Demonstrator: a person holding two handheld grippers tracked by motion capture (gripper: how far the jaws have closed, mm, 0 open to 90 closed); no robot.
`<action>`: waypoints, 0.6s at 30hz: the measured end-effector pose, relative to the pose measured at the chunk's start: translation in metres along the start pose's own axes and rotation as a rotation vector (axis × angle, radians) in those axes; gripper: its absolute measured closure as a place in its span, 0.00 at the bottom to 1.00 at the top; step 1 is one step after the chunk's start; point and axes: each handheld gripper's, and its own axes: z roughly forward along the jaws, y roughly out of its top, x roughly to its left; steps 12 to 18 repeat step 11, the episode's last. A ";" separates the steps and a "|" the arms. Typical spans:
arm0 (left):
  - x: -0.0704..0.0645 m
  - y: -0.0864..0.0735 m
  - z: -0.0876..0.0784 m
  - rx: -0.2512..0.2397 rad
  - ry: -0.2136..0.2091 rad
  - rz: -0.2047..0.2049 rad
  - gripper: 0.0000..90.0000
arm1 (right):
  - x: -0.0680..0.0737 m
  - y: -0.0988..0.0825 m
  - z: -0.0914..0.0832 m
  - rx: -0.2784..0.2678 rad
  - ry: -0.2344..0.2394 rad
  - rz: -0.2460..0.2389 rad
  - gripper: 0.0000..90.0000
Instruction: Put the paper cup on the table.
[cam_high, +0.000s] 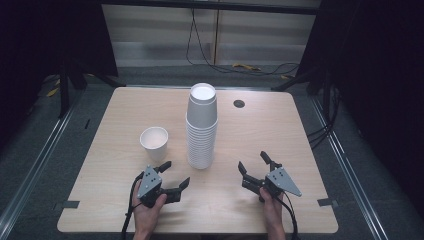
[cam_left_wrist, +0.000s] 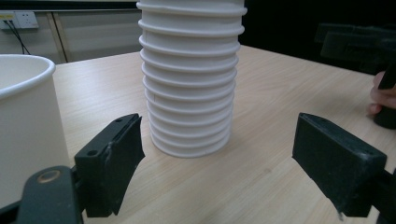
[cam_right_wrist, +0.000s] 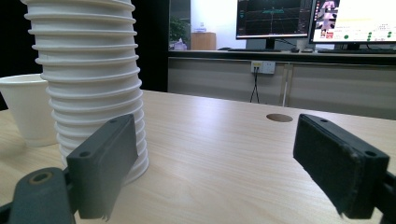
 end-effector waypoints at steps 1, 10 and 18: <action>0.000 0.000 0.001 0.007 -0.012 0.008 0.17 | 0.000 0.000 0.000 0.000 0.000 0.000 0.15; -0.004 -0.001 0.002 -0.005 -0.027 0.045 0.18 | 0.000 0.000 0.000 0.001 0.000 -0.001 0.15; -0.003 -0.001 0.002 -0.008 -0.034 0.046 0.18 | 0.000 0.000 0.000 0.001 -0.001 0.000 0.15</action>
